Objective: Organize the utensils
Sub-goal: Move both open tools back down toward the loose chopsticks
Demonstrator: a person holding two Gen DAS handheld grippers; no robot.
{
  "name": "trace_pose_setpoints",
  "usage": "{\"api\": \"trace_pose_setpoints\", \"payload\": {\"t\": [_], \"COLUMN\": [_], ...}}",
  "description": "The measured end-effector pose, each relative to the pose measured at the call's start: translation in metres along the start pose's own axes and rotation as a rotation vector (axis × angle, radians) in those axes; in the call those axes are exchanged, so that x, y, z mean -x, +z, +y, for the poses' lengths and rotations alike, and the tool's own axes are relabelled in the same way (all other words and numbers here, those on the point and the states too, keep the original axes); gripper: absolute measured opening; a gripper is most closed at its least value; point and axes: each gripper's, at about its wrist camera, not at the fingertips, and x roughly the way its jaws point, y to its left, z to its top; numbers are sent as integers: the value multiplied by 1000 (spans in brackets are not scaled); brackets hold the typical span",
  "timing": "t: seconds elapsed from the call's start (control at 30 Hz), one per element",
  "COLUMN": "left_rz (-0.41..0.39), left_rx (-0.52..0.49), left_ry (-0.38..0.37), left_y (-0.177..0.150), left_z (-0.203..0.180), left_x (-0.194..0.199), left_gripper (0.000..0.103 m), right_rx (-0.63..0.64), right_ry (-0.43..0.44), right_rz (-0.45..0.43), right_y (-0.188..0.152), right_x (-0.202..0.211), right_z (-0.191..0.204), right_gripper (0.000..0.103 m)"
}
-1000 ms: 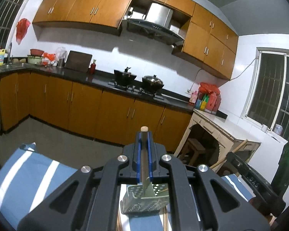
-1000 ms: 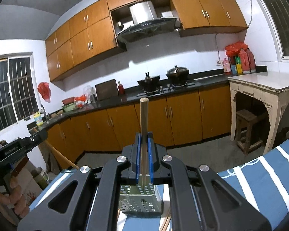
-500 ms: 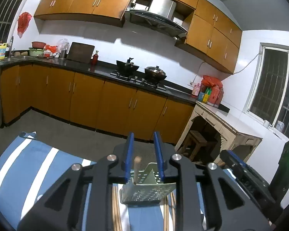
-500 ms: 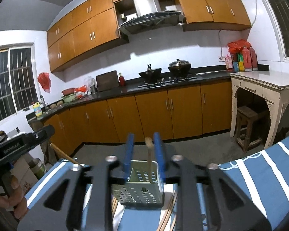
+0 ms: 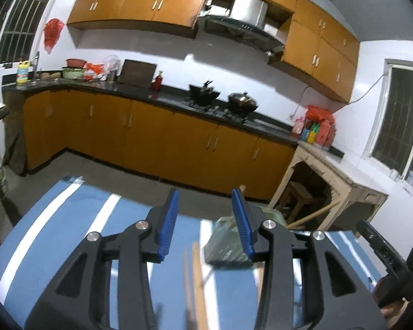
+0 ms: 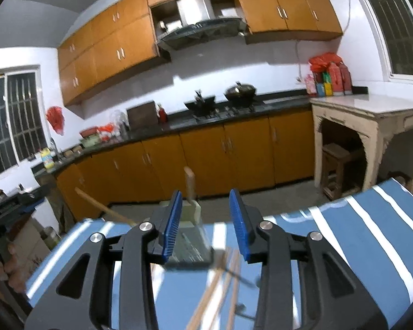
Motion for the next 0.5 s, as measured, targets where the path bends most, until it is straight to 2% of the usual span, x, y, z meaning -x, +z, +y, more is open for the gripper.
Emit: {"api": "trace_pose_setpoints", "payload": {"t": [0.17,0.33,0.5], "left_rz": [92,204,324], "left_rx": [-6,-32,-53], "left_ry": [68,129,116], "left_y": [-38,-84,-122], "left_z": [20,34,38], "left_x": [-14,-42,-62], "left_gripper": [42,42,42], "right_rx": [-52,-62,-29], "right_ry": [-64,-77,-60], "right_rz": [138,289,418], "right_y": [-45,-90,-127], "right_x": [-22,-47,-65], "right_z": [-26,-31,-24], "right_gripper": [37,37,36]}}
